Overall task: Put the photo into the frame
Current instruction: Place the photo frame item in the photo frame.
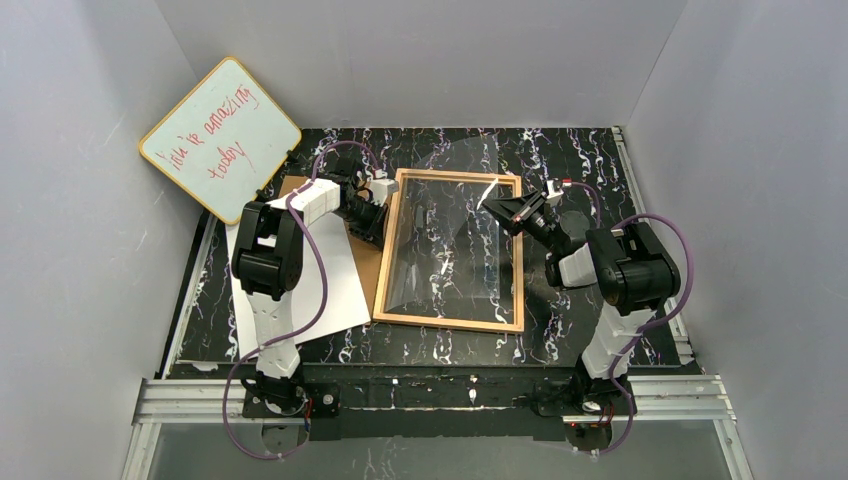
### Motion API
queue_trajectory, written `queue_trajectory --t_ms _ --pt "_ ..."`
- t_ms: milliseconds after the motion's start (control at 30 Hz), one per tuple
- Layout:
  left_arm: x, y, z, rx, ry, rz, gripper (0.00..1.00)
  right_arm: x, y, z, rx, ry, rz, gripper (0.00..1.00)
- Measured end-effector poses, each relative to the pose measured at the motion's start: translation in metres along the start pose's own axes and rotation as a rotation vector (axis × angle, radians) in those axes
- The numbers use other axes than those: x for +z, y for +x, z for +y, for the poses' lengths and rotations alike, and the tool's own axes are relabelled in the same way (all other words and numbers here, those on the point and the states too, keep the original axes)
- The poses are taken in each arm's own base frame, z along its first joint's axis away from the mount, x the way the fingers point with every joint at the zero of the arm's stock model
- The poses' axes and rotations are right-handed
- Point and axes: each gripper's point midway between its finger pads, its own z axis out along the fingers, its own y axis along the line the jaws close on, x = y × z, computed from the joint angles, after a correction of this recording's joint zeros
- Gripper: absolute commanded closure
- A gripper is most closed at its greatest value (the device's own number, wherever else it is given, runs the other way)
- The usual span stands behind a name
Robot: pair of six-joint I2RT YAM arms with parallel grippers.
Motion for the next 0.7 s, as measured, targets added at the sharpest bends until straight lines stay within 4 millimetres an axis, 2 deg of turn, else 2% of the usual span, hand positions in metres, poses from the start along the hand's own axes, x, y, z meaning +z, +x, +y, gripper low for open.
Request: queue_trajectory --t_ms 267,467,700 --pt "0.000 0.000 0.000 0.001 0.000 -0.001 1.00 -0.003 0.002 -0.008 -0.025 0.014 0.007 0.99" --pt "0.000 0.000 0.000 0.002 0.000 -0.002 1.00 -0.006 0.004 -0.034 0.007 0.069 0.027 0.99" --pt "0.000 0.000 0.000 0.004 -0.001 -0.002 1.00 -0.009 0.004 -0.041 -0.068 0.088 0.048 0.99"
